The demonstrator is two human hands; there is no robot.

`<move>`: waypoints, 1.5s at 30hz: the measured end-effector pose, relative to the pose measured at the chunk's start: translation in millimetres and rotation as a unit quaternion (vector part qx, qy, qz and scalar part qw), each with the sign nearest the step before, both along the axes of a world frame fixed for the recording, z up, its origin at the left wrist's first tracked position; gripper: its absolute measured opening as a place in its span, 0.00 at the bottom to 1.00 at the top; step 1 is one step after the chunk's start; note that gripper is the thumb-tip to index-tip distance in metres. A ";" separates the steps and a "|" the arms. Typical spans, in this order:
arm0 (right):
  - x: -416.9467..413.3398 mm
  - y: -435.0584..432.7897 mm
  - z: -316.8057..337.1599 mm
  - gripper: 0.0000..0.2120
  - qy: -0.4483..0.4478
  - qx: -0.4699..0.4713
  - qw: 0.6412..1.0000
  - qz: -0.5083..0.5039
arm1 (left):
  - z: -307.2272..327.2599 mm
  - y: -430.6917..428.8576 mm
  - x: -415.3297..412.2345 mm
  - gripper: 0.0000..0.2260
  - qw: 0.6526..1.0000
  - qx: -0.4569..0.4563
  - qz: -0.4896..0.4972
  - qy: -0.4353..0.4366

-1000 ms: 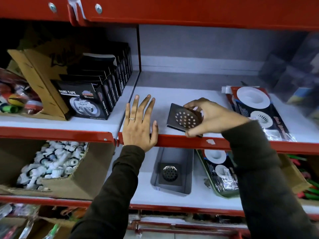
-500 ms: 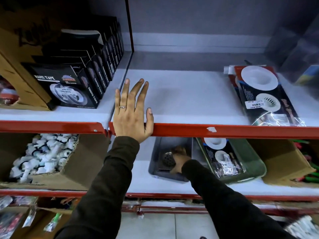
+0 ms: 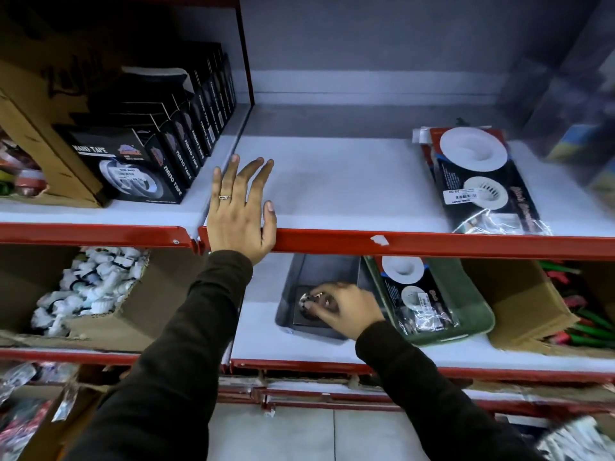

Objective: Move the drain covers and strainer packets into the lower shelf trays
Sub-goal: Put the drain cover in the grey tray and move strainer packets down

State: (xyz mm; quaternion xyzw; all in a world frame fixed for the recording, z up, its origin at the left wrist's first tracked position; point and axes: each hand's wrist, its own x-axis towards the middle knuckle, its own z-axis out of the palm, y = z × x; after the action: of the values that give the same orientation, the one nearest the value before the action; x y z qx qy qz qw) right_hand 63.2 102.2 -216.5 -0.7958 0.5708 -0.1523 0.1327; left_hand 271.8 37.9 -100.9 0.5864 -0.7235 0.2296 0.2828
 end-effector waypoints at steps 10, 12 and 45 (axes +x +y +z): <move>-118.1 20.9 137.3 0.13 -0.191 -0.342 0.914 -0.104 | 10.6 45.1 -107.4 0.23 0.990 0.073 0.005 0.118; -161.0 10.7 156.1 0.13 -0.160 -0.336 0.907 -0.198 | 19.6 42.4 -154.5 0.22 0.987 0.112 -0.008 0.116; -302.6 78.1 -3.2 0.22 -0.326 0.516 0.788 -0.081 | -94.3 146.6 -248.0 0.07 0.528 0.774 0.008 0.351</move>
State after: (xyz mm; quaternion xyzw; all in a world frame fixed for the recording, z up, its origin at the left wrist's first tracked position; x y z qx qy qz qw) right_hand -239.4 180.2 -219.7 -0.4632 0.5499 -0.0957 0.6884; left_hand 23.8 184.5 -195.2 0.6144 -0.4555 -0.6421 -0.0525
